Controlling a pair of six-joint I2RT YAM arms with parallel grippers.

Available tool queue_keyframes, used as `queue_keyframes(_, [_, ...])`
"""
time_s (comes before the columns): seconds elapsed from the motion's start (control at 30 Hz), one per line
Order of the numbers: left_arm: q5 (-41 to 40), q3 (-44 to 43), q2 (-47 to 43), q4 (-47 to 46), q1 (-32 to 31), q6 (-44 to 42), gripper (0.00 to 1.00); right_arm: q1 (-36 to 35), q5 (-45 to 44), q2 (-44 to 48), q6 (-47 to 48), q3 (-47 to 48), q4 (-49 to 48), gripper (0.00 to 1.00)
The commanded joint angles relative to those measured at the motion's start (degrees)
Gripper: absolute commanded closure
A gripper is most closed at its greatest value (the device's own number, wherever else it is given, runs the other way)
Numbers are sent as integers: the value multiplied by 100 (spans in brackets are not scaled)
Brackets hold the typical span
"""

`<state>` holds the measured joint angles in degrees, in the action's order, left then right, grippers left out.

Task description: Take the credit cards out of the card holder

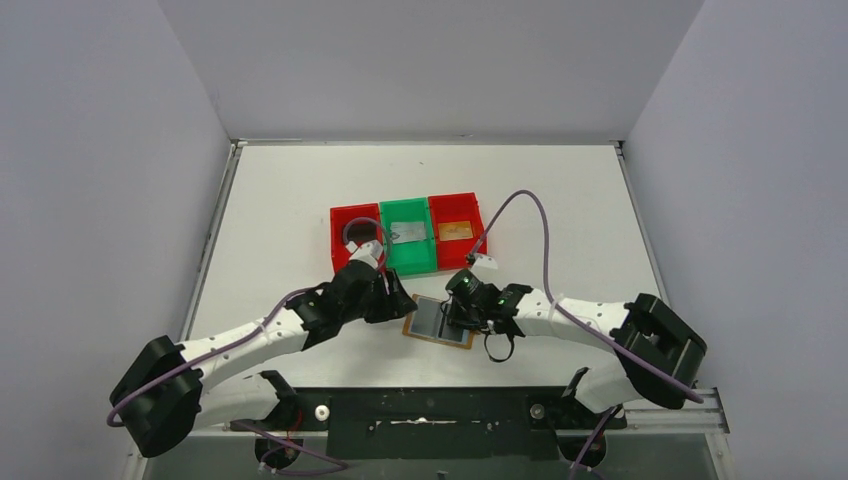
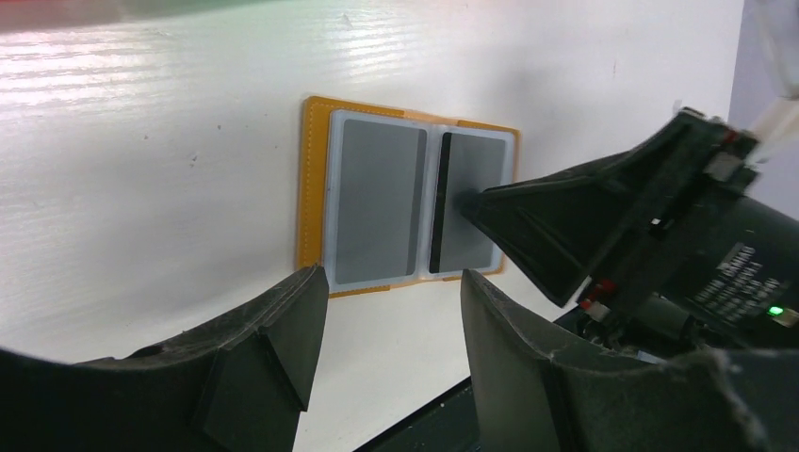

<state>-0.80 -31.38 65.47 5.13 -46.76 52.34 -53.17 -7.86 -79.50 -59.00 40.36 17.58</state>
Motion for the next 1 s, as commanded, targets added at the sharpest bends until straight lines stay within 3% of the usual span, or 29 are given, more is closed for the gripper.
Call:
queue_keyframes(0.0, [288, -80, 65, -477, 31, 18, 46, 89, -311, -172, -79, -161, 94, 77])
queue_keyframes(0.5, [1059, -1118, 1724, -1006, -152, -392, 46, 447, -46, 1197, -291, -860, -265, 68])
queue_keyframes(0.7, [1173, -1197, 2107, -1182, -189, -357, 47, 565, 420, 1183, -399, -1236, -903, 68])
queue_keyframes(0.97, [960, -795, 1816, -1370, -237, -148, 47, 615, 739, 770, -129, -1228, -1100, 69])
